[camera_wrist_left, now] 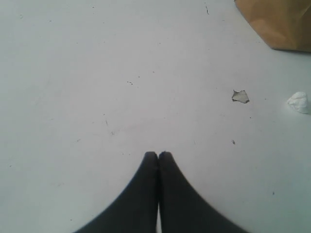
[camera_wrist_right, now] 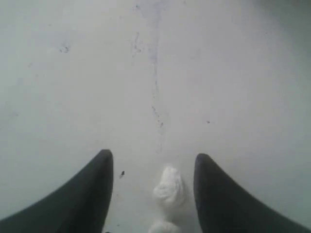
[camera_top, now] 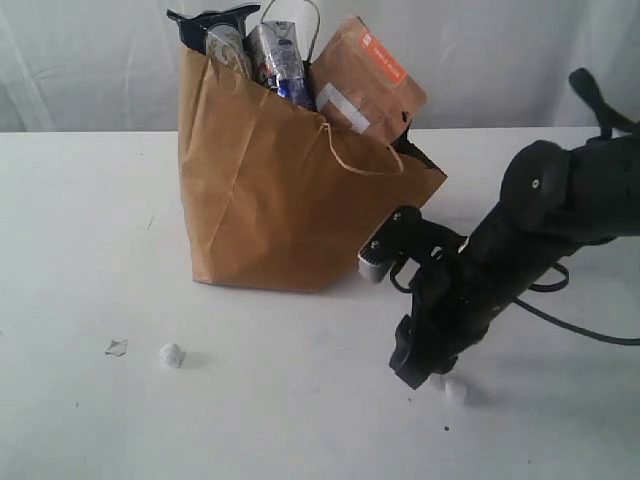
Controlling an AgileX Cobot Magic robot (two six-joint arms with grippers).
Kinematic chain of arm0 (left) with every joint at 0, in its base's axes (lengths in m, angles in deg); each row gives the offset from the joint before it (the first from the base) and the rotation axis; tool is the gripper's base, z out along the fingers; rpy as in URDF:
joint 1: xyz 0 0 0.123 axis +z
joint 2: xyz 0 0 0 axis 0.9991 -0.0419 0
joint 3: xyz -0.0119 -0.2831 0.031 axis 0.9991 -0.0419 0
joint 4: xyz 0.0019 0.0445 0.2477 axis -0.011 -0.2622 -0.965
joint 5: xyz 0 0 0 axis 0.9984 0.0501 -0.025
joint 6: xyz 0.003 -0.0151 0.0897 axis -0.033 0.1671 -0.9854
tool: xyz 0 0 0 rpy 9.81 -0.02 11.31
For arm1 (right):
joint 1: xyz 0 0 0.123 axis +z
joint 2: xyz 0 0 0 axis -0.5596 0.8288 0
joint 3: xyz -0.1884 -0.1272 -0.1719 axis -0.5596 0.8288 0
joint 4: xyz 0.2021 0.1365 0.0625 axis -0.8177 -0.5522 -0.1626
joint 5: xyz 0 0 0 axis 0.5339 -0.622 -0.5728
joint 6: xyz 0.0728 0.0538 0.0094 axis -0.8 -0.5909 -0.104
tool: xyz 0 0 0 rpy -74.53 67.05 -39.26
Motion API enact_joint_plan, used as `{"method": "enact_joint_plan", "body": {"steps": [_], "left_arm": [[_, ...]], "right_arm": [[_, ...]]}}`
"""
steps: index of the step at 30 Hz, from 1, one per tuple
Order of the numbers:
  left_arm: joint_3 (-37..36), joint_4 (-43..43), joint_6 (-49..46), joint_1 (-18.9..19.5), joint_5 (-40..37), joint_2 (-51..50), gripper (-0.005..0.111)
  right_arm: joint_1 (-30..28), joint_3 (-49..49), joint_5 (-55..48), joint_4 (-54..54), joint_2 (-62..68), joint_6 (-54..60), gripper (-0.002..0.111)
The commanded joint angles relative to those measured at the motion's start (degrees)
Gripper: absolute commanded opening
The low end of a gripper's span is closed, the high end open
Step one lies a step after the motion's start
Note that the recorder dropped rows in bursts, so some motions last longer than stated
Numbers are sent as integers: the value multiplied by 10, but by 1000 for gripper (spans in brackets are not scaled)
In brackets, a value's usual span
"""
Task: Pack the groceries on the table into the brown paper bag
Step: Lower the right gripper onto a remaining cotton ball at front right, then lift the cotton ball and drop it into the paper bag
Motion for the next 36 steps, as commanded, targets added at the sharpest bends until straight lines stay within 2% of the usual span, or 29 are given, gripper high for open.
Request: {"method": "enact_joint_plan", "body": {"steps": [1, 7, 9, 12, 17, 23, 28, 33, 36], "left_arm": [[-5, 2, 0, -2, -7, 2, 0], [-5, 2, 0, -2, -7, 2, 0], [-5, 2, 0, -2, -7, 2, 0], [-5, 2, 0, -2, -7, 2, 0], [-5, 2, 0, -3, -7, 2, 0], [-5, 2, 0, -9, -7, 2, 0], [-5, 2, 0, -9, -7, 2, 0], [-5, 2, 0, -9, -7, 2, 0], [-5, 2, 0, -9, -7, 2, 0]], "right_arm": [[1, 2, 14, 67, 31, 12, 49], [1, 2, 62, 101, 45, -14, 48], [1, 2, 69, 101, 53, -14, 44], [1, 2, 60, 101, 61, -14, 38], [1, 2, 27, 101, 60, -18, 37], [1, 2, 13, 101, 42, -94, 15], [1, -21, -65, 101, -5, -152, 3], [1, -67, -157, 90, -67, -223, 2], [1, -96, -165, 51, -106, -245, 2]]}}
